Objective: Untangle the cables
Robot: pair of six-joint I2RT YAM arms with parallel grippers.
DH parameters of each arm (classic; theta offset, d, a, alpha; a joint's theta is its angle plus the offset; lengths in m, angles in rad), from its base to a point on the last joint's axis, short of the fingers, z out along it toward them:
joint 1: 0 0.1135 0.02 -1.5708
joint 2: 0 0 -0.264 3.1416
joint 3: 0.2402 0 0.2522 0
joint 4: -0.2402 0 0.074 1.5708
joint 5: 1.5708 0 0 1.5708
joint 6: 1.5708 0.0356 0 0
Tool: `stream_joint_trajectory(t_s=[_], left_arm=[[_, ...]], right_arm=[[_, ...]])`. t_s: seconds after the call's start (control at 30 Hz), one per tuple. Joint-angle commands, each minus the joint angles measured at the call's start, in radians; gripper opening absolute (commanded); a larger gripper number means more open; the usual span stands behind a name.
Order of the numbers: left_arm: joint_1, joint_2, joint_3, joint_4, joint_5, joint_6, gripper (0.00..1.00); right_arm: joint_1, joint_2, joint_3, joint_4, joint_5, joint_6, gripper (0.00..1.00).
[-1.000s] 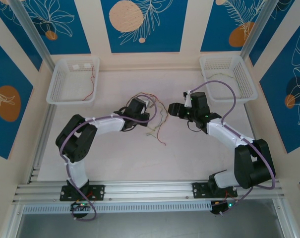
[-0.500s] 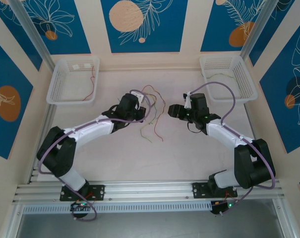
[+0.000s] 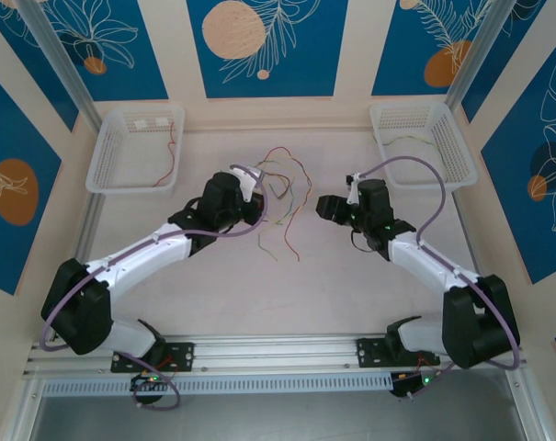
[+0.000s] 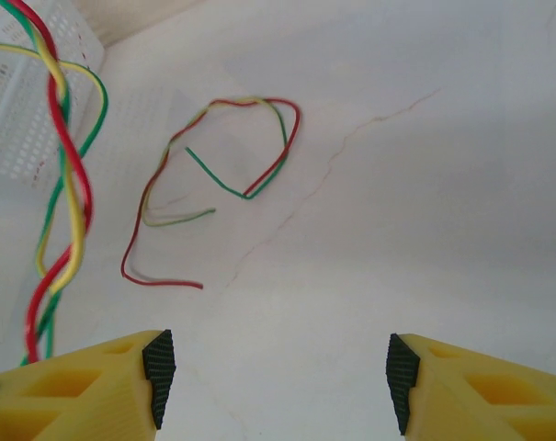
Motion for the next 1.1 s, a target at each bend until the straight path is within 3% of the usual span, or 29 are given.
stream_joint_trajectory(t_s=[0.0,0.27,0.5,0.8,0.87,1.0,1.07], left_arm=[[-0.009,-0.02,-0.021,0.074,0.11,0.023,0.0],[-0.061,0.108,0.04,0.13,0.139,-0.025,0.0],[-0.09,0.343,0.233,0.079,0.049,-0.037,0.0],[-0.091,0.58,0.452,0.014,0.087,-0.048,0.01],[-0.091,0.599,0.477,0.003,0.082,-0.043,0.08],[-0.092,0.622,0.549,-0.08,0.056,-0.023,0.42],[-0.092,0.593,0.543,-0.097,0.041,-0.01,0.48]], right_arm=[[0.004,-0.088,-0.05,0.07,0.098,-0.013,0.65],[-0.002,-0.246,-0.134,0.097,0.202,-0.029,0.65],[0.008,-0.342,-0.191,0.114,0.263,-0.027,0.65],[0.008,-0.461,-0.24,0.072,0.316,-0.075,0.65],[0.007,-0.466,-0.246,0.061,0.321,-0.075,0.65],[0.007,-0.468,-0.256,0.066,0.32,-0.075,0.65],[0.005,-0.465,-0.252,0.068,0.31,-0.084,0.65]])
